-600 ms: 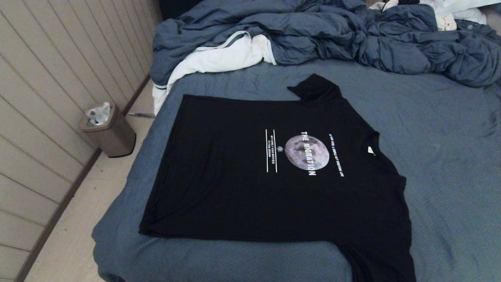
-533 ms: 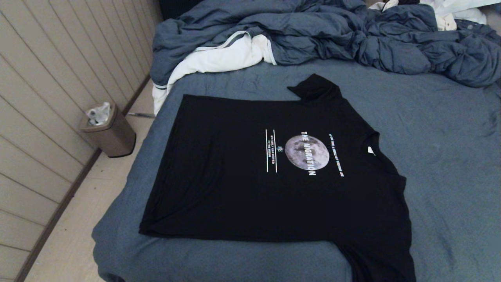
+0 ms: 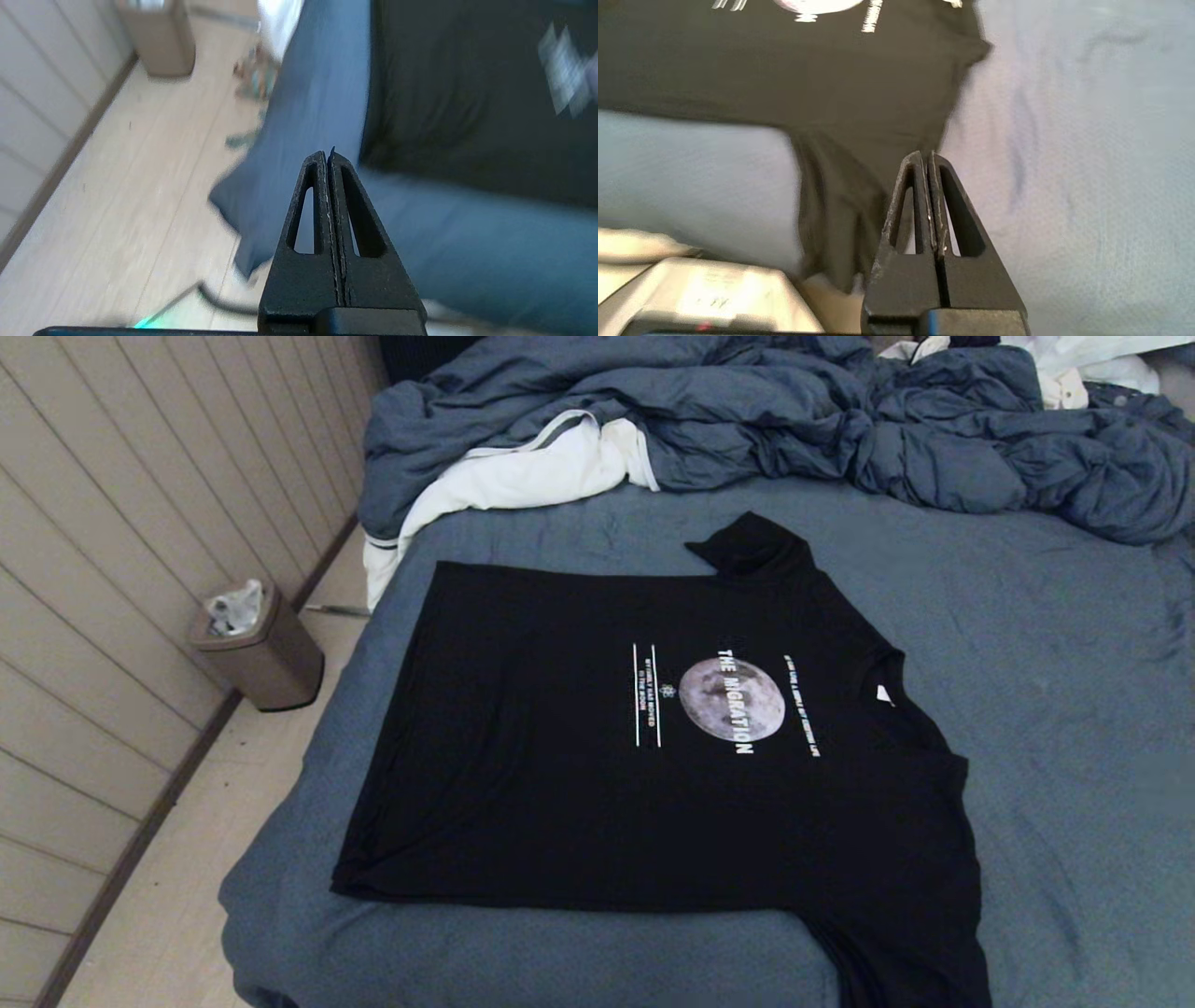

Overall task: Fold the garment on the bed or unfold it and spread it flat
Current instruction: Fold the black T-shirt

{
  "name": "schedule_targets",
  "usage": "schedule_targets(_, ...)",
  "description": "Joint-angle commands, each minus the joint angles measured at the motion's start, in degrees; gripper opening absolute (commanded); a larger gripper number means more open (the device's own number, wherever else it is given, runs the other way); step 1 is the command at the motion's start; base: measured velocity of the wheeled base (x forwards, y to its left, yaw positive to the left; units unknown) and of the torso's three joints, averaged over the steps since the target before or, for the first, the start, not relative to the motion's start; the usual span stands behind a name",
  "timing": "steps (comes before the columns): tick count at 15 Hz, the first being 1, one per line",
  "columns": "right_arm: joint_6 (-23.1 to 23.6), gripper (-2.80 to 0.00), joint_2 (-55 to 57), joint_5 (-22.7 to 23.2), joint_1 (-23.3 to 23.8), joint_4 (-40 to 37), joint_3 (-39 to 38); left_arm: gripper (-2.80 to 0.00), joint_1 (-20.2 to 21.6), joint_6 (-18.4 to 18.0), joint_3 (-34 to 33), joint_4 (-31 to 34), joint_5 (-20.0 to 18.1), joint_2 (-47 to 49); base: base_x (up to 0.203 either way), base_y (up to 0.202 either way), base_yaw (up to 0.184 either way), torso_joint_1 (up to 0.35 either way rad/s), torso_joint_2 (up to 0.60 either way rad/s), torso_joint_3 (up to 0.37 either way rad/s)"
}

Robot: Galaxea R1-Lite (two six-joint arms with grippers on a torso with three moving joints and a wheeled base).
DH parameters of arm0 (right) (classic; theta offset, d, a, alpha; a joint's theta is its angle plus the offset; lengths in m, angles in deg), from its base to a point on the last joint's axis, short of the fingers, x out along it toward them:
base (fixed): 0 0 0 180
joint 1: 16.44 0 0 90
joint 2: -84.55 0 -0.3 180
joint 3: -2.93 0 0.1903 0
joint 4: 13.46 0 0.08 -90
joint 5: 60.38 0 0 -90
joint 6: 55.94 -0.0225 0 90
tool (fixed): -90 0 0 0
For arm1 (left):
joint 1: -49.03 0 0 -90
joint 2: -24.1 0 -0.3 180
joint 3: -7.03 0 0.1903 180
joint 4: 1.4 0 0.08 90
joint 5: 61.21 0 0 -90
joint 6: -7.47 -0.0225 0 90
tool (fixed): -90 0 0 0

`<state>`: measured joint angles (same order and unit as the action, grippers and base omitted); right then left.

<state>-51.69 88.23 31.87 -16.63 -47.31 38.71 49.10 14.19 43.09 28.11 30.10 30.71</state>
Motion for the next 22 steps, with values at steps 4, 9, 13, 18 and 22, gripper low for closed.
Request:
schedule_targets(4, -2.0, -2.80, 24.4, 2.3, -1.2, -3.1, 23.6, -2.80, 0.0, 5.8, 20.7, 0.0, -4.2, 26.2, 0.000, 0.000, 0.000, 0.000, 0.00, 0.000)
schedule_targets(9, -9.9, -2.80, 47.5, 2.4, -1.1, -7.4, 37.6, -2.80, 0.0, 9.4, 31.8, 4.0, -10.0, 47.7, 0.000, 0.000, 0.000, 0.000, 0.00, 0.000)
schedule_targets(13, -16.2, -2.80, 64.1, 6.5, 6.5, -9.1, 41.8, -2.80, -1.4, 10.5, 34.5, 9.5, -21.1, 63.0, 0.000, 0.000, 0.000, 0.000, 0.00, 0.000)
schedule_targets(18, -17.4, -2.80, 75.4, 17.4, 12.5, -9.6, 45.0, -2.80, -3.5, 13.8, 34.2, 9.3, -31.5, 75.4, 0.000, 0.000, 0.000, 0.000, 0.00, 0.000)
schedule_targets(22, -21.1, -2.80, 79.1, 17.4, 12.5, -9.9, 50.5, -2.80, -2.6, 16.0, 32.2, 6.8, -36.8, 77.9, 0.000, 0.000, 0.000, 0.000, 0.00, 0.000)
